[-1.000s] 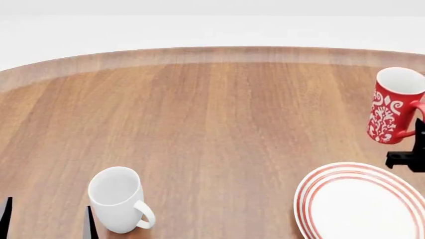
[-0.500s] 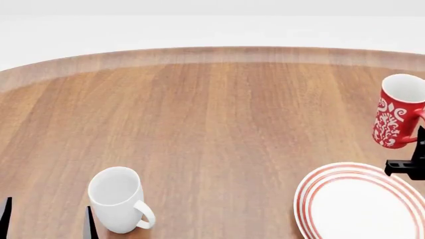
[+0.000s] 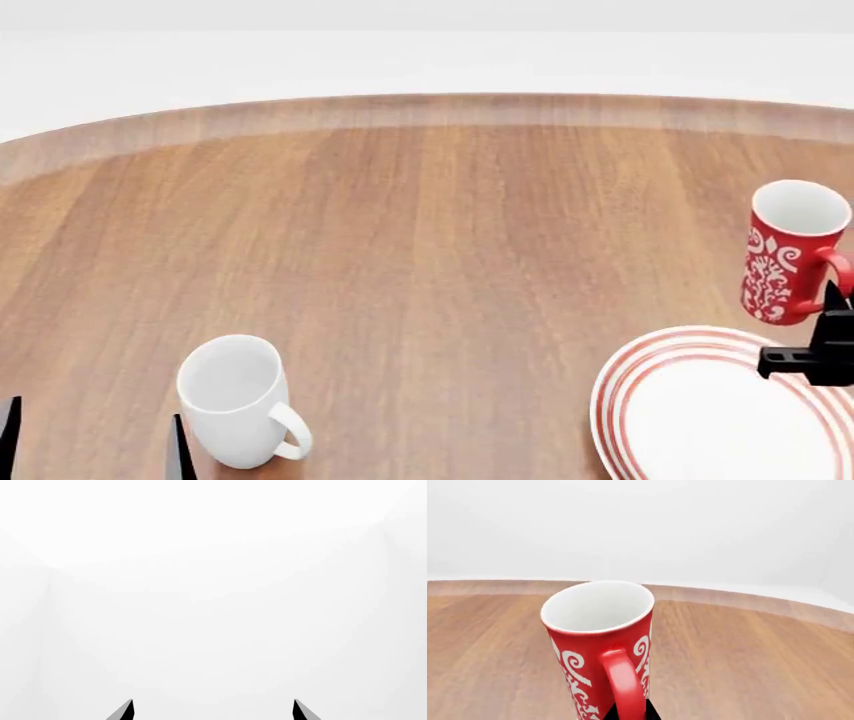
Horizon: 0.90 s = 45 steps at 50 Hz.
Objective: Pick up the red mug and put it on the plate
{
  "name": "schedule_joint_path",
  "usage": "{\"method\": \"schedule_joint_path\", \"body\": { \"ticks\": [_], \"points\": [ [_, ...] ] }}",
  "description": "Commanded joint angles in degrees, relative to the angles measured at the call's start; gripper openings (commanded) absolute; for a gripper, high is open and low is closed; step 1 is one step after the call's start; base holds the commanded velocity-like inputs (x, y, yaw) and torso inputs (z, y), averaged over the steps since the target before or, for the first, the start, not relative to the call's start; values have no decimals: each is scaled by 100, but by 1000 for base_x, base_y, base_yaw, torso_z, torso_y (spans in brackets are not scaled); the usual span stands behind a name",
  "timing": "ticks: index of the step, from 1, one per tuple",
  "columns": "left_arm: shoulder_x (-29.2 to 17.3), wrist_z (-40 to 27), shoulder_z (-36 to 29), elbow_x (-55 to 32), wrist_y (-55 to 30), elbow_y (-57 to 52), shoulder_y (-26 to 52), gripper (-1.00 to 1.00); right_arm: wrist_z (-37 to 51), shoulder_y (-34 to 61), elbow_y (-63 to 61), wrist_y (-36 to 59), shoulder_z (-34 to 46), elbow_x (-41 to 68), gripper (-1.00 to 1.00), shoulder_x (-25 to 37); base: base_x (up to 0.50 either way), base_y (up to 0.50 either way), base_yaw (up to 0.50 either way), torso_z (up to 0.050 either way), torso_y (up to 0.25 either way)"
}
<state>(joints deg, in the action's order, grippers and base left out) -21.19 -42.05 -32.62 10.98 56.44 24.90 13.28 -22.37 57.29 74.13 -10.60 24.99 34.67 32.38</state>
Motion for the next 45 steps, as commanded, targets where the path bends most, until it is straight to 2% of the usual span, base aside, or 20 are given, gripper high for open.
{"method": "schedule_joint_path", "body": {
  "ticks": [1, 25, 45],
  "points": [
    [-18, -76, -27, 66, 25, 11, 21, 100, -5, -18, 75, -34, -409, -400, -100, -88, 0, 0, 0, 0, 10],
    [-52, -265, -69, 185, 14, 0, 47, 100, -507, -353, 74, 24, -1989, -759, -100, -160, 0, 0, 0, 0, 0],
    [-91, -424, -78, 388, -89, -64, 55, 100, -757, -329, 65, -22, -2457, -1268, -100, -246, 0, 0, 0, 0, 1]
  ]
}}
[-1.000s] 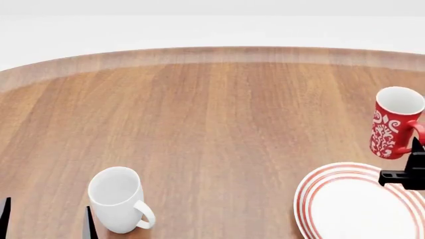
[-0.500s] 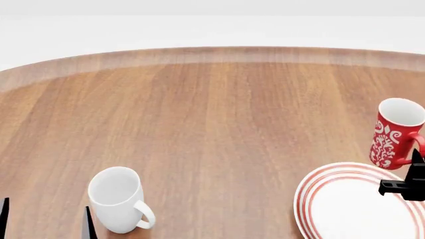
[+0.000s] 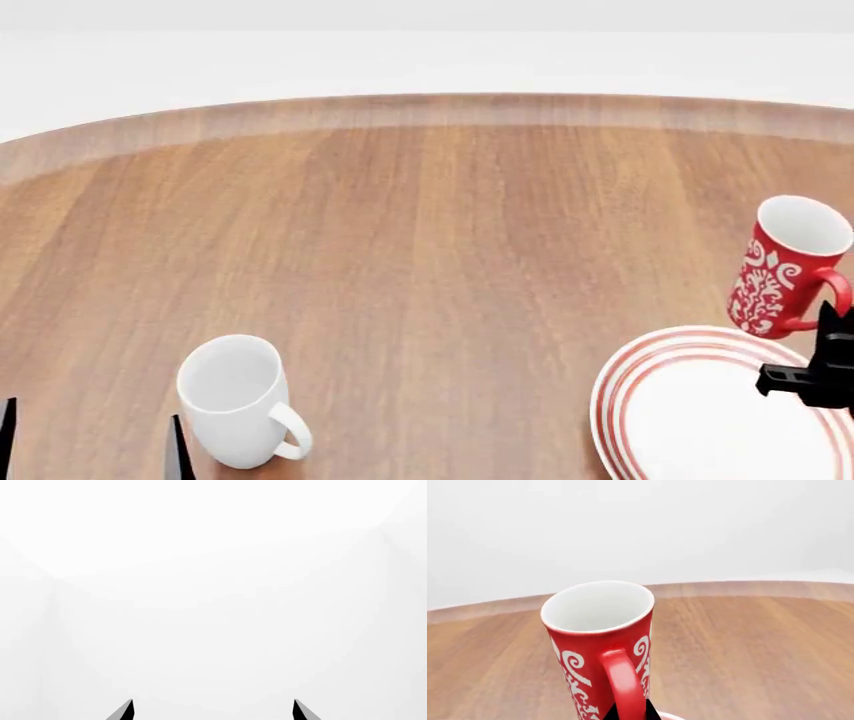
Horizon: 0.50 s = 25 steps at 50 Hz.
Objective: Pick up the red mug and put it on the plate
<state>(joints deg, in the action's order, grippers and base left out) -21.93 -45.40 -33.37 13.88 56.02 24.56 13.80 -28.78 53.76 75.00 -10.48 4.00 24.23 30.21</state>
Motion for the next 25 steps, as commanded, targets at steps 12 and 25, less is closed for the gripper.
{"method": "schedule_joint_path", "body": {
  "ticks": [12, 25],
  "points": [
    [-32, -183, -23, 174, -18, -19, 24, 100, -132, 20, -28, -23, -545, -411, -100, -10, 0, 0, 0, 0, 0],
    [-50, -301, -58, 244, 35, 5, 55, 100, -146, -4, -20, -37, -728, -561, -100, -12, 0, 0, 0, 0, -69]
  ]
}}
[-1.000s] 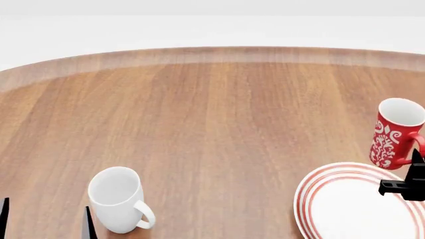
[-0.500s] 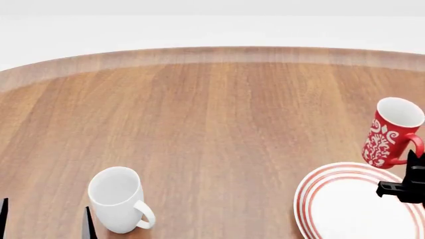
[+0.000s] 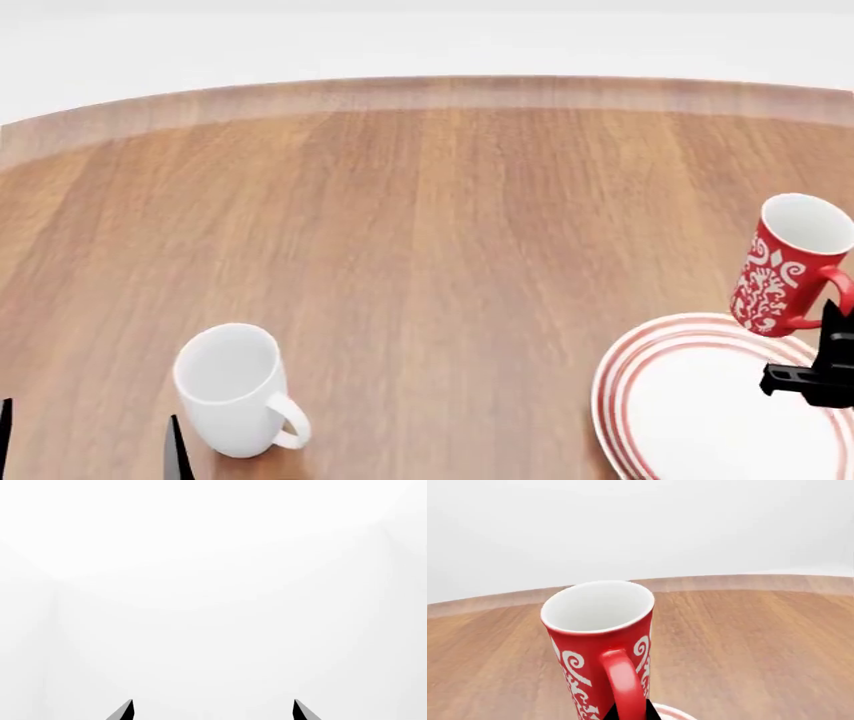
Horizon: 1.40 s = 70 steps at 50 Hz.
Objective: Pick up the red mug and put it on the plate
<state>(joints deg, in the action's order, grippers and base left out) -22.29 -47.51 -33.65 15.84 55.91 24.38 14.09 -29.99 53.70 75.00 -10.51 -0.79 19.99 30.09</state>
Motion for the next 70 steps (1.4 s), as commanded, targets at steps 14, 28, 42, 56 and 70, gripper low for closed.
{"method": "schedule_joint_path", "body": {
  "ticks": [14, 28, 42, 56, 70],
  "points": [
    [-47, -191, -110, 76, 96, 49, 68, 100, 4, 15, -22, -49, -385, -382, -100, -18, 0, 0, 0, 0, -114],
    [-86, -264, -208, 54, 104, 55, 106, 100, 90, 24, -18, -38, -522, -626, -100, -40, 0, 0, 0, 0, -114],
    [-118, -369, -272, 88, 94, 48, 133, 100, 62, 99, -42, -111, -630, -806, -100, -114, 0, 0, 0, 0, -113],
    [-147, -456, -357, 72, 130, 67, 172, 100, 61, 14, -18, -87, -830, -914, -100, -110, 0, 0, 0, 0, -113],
    [-196, -553, -505, 46, 205, 112, 244, 100, 14, -31, -13, -77, -1052, -1059, -100, -122, 0, 0, 0, 0, -6]
  ]
}}
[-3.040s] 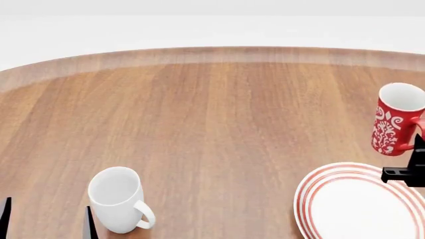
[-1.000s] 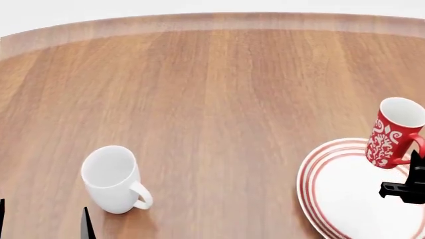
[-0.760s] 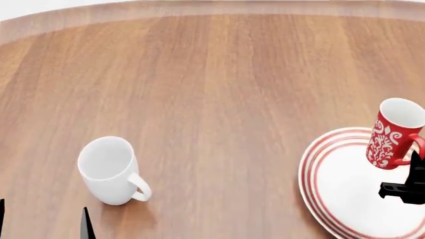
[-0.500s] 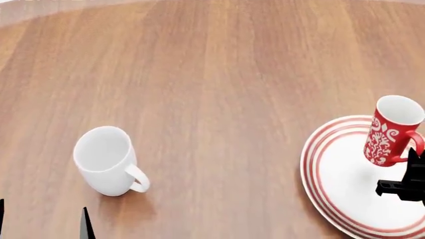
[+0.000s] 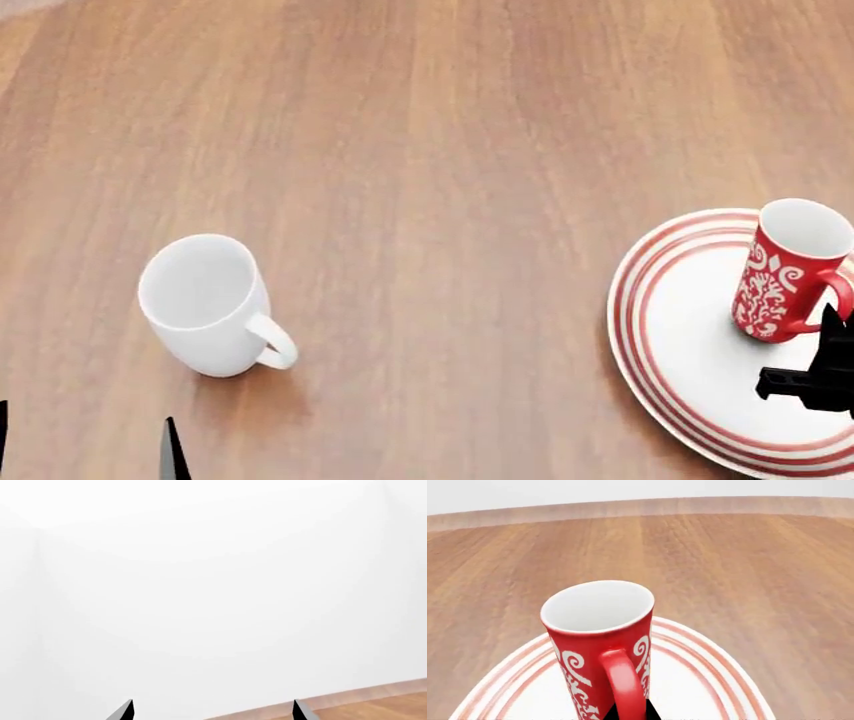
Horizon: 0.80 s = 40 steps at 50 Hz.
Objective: Pick up the red mug and put it on the plate
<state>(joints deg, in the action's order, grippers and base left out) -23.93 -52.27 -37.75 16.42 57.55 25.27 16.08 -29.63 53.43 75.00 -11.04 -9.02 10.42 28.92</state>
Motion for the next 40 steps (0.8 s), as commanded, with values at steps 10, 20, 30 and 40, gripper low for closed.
{"method": "schedule_joint_path", "body": {
  "ticks": [10, 20, 30, 40],
  "points": [
    [-67, -158, -171, -5, 7, 5, 72, 100, -41, -18, -12, -24, -371, -268, -100, -32, 0, 0, 0, 0, 0],
    [-98, -239, -234, 25, -15, -8, 99, 100, -132, -83, -14, -26, -461, -403, -100, -71, 0, 0, 0, 0, 0],
    [-127, -309, -303, 50, -17, -10, 131, 100, -205, -111, -15, -34, -529, -501, -100, -85, 0, 0, 0, 0, 0],
    [-156, -374, -373, 67, -26, -15, 162, 100, -275, -216, -13, -35, -532, -632, -100, -103, 0, 0, 0, 0, 0]
  ]
}}
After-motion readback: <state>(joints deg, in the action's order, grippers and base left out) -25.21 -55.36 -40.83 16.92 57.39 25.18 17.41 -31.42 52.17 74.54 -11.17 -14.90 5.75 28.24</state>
